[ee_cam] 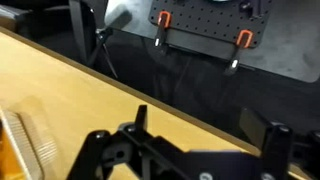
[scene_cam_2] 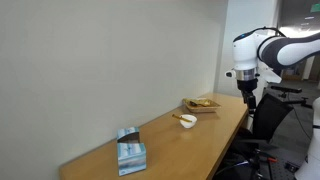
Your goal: Slide the bowl to the left
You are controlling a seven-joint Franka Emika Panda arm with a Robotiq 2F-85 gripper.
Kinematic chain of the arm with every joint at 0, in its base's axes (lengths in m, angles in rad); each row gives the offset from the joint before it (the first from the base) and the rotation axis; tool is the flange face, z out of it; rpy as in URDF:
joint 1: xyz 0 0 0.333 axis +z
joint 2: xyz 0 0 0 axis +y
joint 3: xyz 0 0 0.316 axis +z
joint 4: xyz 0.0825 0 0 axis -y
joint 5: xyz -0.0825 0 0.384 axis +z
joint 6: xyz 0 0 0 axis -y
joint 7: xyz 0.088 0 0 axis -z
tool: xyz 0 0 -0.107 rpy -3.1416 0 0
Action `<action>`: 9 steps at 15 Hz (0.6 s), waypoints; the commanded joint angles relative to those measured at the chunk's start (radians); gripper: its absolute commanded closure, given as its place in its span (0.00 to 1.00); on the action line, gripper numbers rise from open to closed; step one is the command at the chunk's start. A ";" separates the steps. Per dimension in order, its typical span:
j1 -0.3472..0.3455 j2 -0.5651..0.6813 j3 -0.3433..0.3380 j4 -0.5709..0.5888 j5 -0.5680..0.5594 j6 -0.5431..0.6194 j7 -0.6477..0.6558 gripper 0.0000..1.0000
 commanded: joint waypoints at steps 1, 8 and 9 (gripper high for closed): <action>0.030 0.004 -0.025 0.002 -0.012 -0.004 0.014 0.00; 0.030 0.014 -0.028 0.007 -0.027 0.012 -0.001 0.00; 0.032 0.027 -0.030 0.012 -0.055 0.039 -0.021 0.00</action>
